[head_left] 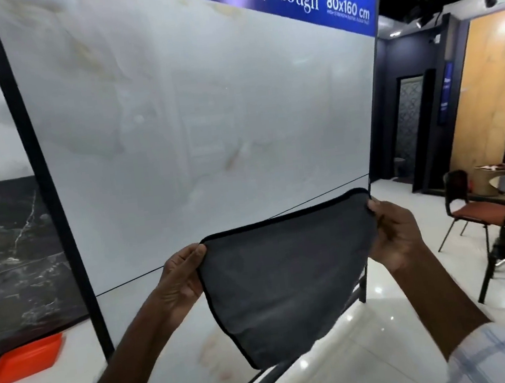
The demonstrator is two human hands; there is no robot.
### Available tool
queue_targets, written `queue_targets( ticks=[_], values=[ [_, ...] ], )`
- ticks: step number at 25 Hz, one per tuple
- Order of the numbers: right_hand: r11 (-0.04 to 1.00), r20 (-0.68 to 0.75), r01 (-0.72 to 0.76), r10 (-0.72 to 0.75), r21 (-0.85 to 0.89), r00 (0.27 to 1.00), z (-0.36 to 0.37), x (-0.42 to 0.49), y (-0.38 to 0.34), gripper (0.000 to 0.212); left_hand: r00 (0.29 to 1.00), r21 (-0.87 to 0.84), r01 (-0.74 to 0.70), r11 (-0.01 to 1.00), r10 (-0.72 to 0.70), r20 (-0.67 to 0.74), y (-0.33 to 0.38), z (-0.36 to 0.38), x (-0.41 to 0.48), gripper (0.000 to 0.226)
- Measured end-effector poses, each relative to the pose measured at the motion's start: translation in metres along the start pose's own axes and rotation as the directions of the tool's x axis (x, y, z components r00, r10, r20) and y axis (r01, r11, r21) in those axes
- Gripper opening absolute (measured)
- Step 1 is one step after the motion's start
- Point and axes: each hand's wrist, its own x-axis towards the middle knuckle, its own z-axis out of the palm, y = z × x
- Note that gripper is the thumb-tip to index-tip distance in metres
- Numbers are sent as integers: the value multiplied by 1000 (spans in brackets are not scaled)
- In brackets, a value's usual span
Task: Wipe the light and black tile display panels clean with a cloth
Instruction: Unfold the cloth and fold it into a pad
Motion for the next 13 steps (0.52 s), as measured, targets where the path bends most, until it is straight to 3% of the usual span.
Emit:
queue_targets(
  ticks=[2, 3, 5, 9, 13],
  values=[
    [989, -88, -28, 15, -148, 996, -1, 10, 7, 23, 997, 183, -53, 982, 62, -46, 6, 4, 7, 25],
    [965, -215, -54, -3, -257, 977, 1, 16, 14, 16, 989, 249, -73, 966, 103, -110, 4, 5, 12, 28],
    [908, -414, -67, -123, -415, 902, 0, 24, 27, 8, 958, 248, -82, 965, 145, -248, -1, 11, 19, 17],
    [827, -299, 55, -263, -559, 917, 28, 19, 48, 11, 956, 250, -108, 962, 170, -240, -9, 31, 20, 11],
    [674, -137, 171, -379, -719, 915, 69, 25, 76, 3, 971, 247, -104, 963, 151, -183, -17, 63, 21, 14]
  ],
)
